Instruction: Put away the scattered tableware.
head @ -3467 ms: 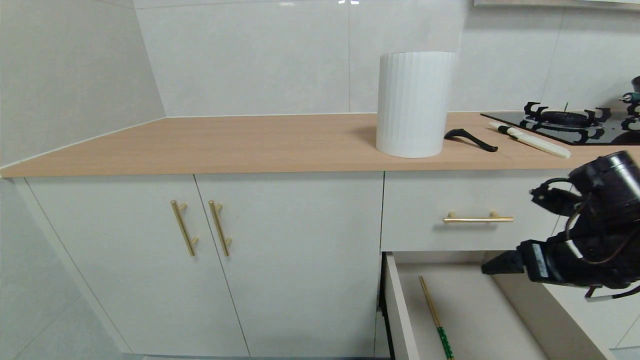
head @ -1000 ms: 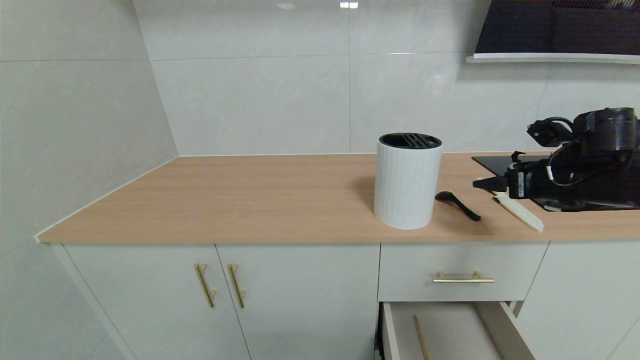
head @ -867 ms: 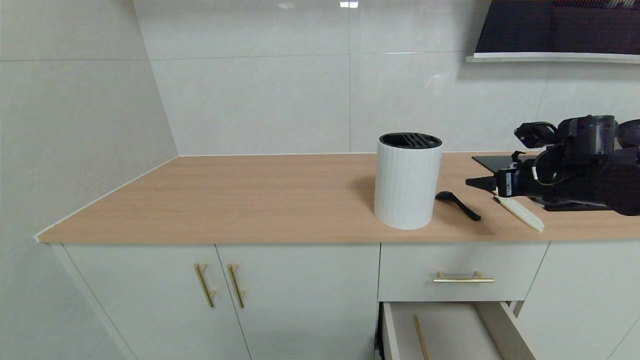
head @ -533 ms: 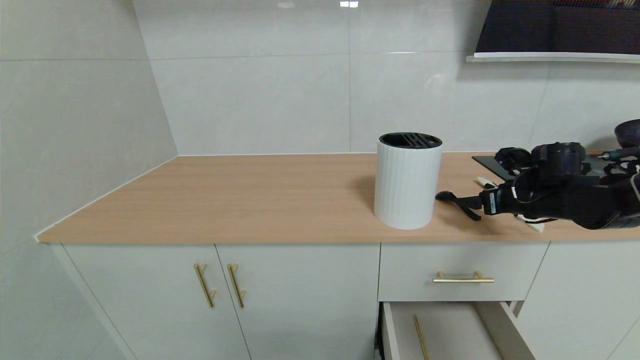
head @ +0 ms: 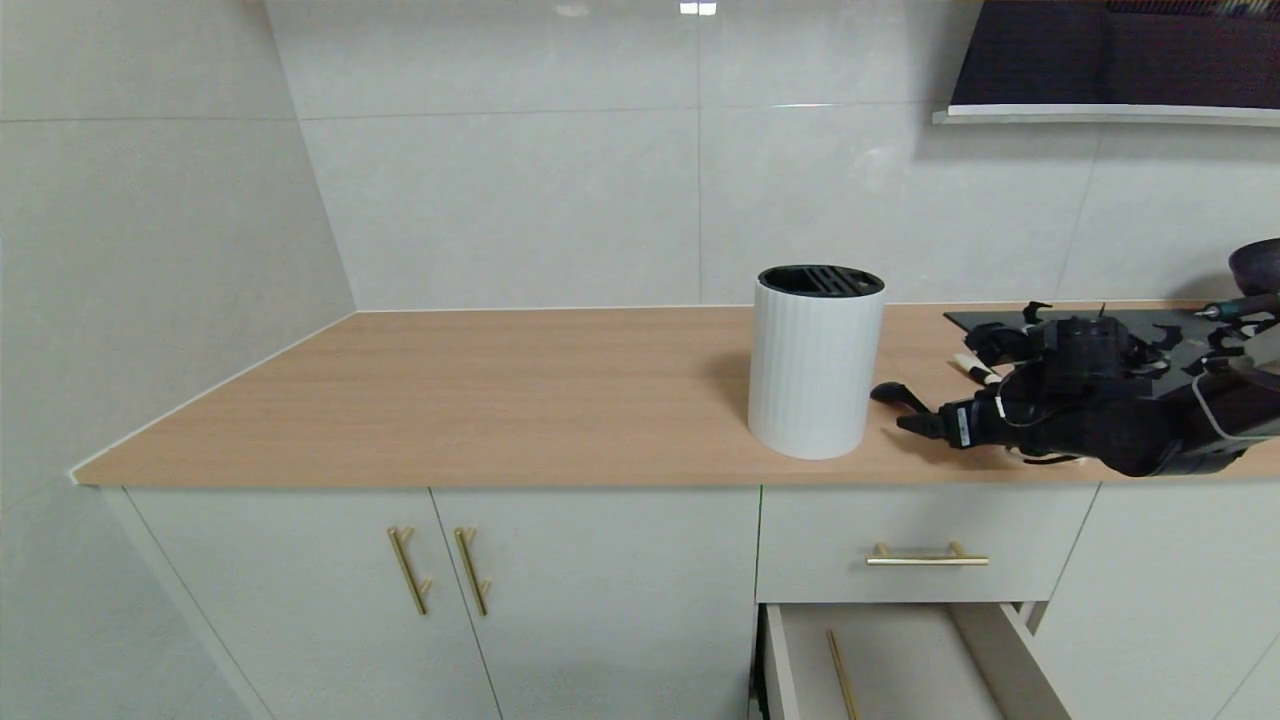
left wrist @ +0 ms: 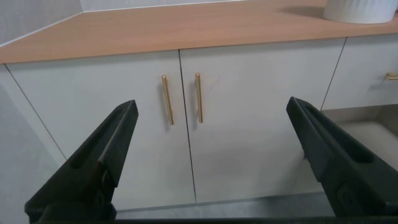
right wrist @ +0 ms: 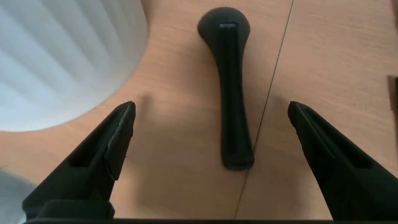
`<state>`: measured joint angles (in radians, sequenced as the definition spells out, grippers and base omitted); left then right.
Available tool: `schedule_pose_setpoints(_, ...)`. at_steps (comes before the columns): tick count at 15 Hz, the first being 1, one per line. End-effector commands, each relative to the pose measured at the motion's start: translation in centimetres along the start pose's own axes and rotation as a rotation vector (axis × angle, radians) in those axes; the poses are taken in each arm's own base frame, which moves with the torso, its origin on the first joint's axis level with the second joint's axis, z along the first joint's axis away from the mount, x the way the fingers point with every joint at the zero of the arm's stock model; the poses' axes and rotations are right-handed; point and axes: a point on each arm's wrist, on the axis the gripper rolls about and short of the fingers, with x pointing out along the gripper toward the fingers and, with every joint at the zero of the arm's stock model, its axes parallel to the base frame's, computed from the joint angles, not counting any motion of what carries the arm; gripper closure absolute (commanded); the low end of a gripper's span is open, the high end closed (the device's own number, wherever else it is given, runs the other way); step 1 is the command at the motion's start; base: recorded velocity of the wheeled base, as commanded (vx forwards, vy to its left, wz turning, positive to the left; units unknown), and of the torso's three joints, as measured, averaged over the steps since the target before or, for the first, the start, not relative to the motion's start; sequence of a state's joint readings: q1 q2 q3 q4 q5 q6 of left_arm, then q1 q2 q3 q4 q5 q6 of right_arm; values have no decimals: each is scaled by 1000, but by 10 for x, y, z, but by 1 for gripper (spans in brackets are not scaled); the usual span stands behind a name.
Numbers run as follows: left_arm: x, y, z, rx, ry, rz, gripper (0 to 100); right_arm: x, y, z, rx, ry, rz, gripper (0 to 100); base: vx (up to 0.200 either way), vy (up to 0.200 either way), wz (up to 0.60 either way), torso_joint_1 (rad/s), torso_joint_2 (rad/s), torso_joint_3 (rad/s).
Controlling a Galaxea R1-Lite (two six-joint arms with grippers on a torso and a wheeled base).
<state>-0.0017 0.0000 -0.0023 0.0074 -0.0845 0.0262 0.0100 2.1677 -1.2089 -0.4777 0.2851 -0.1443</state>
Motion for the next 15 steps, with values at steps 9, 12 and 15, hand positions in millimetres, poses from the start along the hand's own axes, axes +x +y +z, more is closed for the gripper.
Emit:
schedule_pose_setpoints(9,0,0,0,0,1,0,0,20,-9,-14,12,27,-14,0,0,0,0,0,0,0)
schedule_pose_setpoints(12,0,0,0,0,0,0,0,21,-8,-16,11,31,-12,100,0,0,0,0,0,0)
schedule_pose_setpoints(15,0,0,0,0,0,0,0,22,-8,-16,12,32,-11,100,0,0,0,0,0,0)
